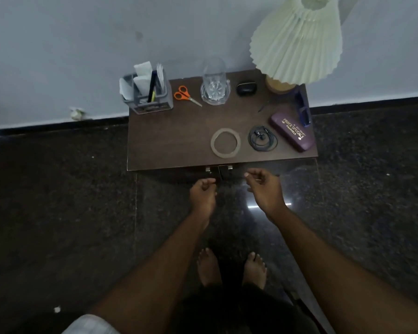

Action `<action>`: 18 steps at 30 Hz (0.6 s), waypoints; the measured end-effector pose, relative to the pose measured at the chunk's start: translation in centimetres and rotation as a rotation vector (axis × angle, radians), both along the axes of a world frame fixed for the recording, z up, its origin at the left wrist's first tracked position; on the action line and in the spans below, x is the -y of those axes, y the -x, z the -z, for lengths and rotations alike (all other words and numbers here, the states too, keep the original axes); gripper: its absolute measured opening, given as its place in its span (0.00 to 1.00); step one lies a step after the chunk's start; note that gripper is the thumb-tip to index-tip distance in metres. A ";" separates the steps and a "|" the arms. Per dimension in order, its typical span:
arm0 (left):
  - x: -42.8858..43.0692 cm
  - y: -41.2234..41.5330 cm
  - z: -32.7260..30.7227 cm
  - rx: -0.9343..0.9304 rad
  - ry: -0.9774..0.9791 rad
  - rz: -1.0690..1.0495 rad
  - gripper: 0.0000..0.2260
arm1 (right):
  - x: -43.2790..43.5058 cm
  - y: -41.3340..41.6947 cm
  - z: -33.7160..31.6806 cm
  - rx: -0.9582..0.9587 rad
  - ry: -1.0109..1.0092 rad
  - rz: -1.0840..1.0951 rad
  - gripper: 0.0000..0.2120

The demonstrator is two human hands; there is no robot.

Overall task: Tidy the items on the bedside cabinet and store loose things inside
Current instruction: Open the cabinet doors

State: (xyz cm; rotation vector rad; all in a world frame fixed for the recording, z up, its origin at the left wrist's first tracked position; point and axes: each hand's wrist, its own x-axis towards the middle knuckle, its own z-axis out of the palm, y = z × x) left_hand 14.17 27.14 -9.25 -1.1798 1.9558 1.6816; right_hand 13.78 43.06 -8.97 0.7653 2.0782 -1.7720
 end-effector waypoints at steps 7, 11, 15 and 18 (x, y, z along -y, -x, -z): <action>1.4 0.8 6.1 -0.065 0.075 -0.011 0.08 | 2.1 0.5 5.1 -0.018 -0.014 -0.038 0.11; 2.0 1.4 10.2 -0.094 0.068 -0.036 0.10 | 3.2 1.7 9.8 -0.009 -0.065 -0.027 0.15; 1.9 2.1 12.7 -0.156 0.010 -0.055 0.12 | 3.5 2.4 12.7 -0.064 -0.115 -0.041 0.15; 2.0 2.3 14.4 -0.189 -0.014 -0.048 0.11 | 3.3 2.3 14.4 -0.125 -0.153 -0.093 0.11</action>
